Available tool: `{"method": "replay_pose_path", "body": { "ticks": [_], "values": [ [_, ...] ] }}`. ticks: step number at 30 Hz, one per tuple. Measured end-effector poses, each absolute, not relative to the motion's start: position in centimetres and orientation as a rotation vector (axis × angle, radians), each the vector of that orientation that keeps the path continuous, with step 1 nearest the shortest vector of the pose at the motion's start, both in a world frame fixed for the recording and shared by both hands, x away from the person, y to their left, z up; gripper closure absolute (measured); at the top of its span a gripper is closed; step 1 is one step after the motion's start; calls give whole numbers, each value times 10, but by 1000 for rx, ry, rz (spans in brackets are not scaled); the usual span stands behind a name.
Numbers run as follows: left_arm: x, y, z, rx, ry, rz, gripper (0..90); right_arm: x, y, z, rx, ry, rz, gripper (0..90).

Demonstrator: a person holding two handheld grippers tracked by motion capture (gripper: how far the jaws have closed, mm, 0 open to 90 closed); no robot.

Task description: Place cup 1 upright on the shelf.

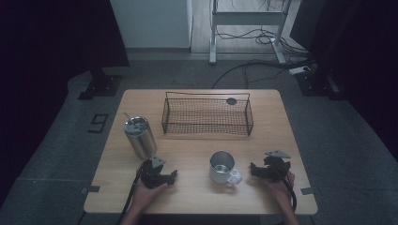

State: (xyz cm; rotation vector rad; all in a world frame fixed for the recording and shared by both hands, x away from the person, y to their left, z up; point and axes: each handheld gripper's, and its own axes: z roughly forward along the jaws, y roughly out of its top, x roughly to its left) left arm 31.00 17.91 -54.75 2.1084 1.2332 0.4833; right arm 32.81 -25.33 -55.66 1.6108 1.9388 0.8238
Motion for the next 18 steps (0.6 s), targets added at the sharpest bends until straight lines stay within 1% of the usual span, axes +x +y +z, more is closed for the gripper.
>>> {"method": "replay_pose_path", "body": {
  "ticks": [3, 6, 18],
  "values": [
    [311, 179, -547, 2111, 1230, 481, 142, 328, -253, -557, 1614, 1930, 823, 0],
    [312, 179, -548, 2109, 1232, 481, 141, 325, -251, -556, 1616, 1918, 826, 28],
    [312, 179, -547, 2105, 1242, 485, 144, 324, -251, -556, 1617, 1914, 829, 37]
  ]
}}
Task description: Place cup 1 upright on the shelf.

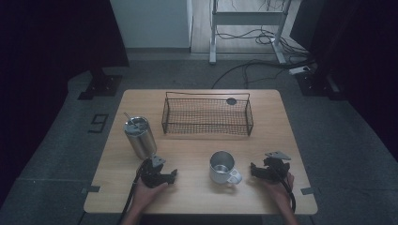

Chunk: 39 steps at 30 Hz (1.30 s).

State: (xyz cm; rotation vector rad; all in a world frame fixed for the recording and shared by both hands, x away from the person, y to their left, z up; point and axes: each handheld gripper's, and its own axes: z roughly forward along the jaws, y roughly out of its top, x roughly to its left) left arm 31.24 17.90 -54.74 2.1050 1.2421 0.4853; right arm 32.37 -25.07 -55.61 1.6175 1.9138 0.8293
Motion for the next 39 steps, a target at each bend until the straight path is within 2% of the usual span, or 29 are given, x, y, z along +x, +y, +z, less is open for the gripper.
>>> {"method": "replay_pose_path", "body": {
  "ticks": [14, 20, 39],
  "values": [
    [312, 180, -547, 2101, 1215, 458, 149, 323, -251, -556, 1617, 1912, 832, 43],
    [308, 187, -533, 2015, 1206, 462, 176, 323, -251, -556, 1614, 1916, 830, 44],
    [295, 220, -505, 1905, 1173, 518, 170, 325, -251, -556, 1609, 1919, 836, 45]
  ]
}}
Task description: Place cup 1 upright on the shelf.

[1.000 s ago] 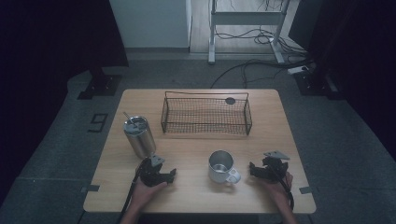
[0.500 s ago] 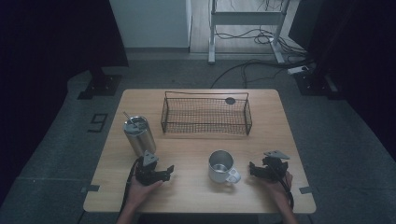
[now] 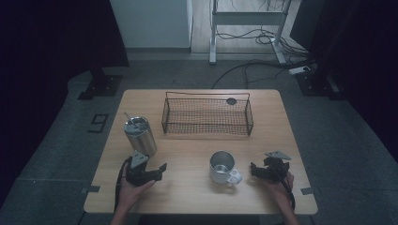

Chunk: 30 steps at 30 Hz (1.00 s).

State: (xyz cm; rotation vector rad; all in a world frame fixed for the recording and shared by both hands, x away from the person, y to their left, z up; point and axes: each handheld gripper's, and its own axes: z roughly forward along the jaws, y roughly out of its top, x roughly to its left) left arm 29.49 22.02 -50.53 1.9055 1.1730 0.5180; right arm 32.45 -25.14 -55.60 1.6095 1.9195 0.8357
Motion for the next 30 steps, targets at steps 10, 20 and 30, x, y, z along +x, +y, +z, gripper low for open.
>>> {"method": "replay_pose_path", "body": {
  "ticks": [10, 20, 30],
  "values": [
    [291, 245, -495, 1814, 1217, 565, 167, 325, -251, -556, 1610, 1920, 837, 47],
    [291, 265, -491, 1741, 1277, 615, 166, 325, -252, -556, 1608, 1922, 839, 49],
    [297, 272, -489, 1745, 1302, 613, 150, 325, -252, -556, 1608, 1922, 839, 50]
  ]
}}
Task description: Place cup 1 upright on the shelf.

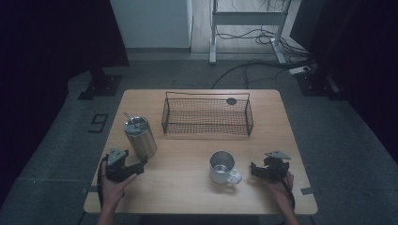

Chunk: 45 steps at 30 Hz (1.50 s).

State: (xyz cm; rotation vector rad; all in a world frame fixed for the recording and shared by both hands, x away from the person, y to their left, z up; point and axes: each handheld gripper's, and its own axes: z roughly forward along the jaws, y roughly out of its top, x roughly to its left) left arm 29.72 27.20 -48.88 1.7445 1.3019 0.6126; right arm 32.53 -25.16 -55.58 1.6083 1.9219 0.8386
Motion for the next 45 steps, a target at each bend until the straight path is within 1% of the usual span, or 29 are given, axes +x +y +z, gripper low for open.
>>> {"method": "replay_pose_path", "body": {
  "ticks": [4, 14, 22, 33, 37, 45],
  "values": [
    [304, 276, -486, 1723, 1307, 608, 144, 325, -252, -556, 1606, 1923, 839, 51],
    [319, 283, -475, 1748, 1311, 622, 102, 325, -252, -556, 1605, 1923, 841, 55],
    [329, 286, -475, 1749, 1317, 620, 101, 325, -252, -556, 1605, 1922, 841, 57],
    [341, 287, -474, 1751, 1304, 612, 60, 325, -252, -556, 1603, 1922, 841, 58],
    [343, 286, -473, 1748, 1300, 573, 61, 325, -252, -556, 1602, 1922, 840, 59],
    [351, 280, -472, 1769, 1296, 603, 66, 326, -252, -556, 1601, 1920, 840, 66]
  ]
}}
